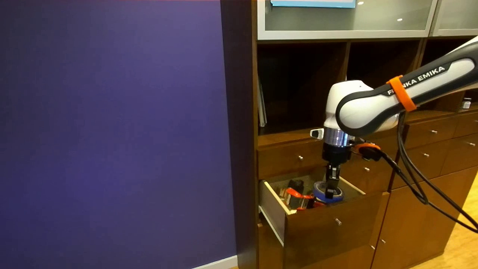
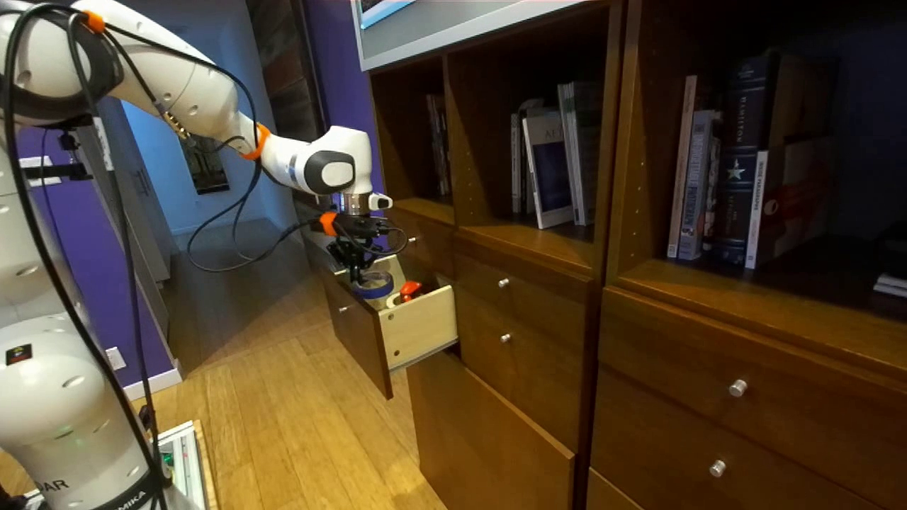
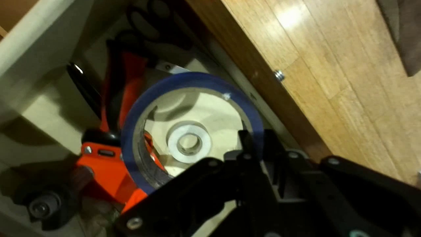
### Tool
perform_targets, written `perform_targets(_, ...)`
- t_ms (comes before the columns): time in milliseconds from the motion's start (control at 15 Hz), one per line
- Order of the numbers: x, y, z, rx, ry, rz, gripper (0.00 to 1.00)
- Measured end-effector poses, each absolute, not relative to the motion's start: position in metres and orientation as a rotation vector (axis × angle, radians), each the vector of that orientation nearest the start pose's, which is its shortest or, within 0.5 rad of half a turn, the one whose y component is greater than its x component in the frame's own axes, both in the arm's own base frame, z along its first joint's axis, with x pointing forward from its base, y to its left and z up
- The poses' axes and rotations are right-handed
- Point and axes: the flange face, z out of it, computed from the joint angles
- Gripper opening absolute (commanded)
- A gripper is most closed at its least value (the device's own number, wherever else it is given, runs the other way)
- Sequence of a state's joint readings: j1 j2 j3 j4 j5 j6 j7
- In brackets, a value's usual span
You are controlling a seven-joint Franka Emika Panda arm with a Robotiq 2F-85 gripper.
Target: Remove the blue masking tape from the open drawer
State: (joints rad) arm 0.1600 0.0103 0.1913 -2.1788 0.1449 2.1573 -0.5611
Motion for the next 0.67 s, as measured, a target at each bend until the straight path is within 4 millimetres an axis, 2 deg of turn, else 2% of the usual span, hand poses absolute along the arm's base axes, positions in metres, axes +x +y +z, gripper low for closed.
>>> perform_targets(200,0.506,0.185,0.400,-2.672,-1.252,-0.007,0.03)
perform_targets(400,0.514,0.180,0.414,-2.669,-1.261,-0.055,0.03)
perform_targets(667,0.518,0.181,0.448,-2.681,-1.273,-0.189,0.03)
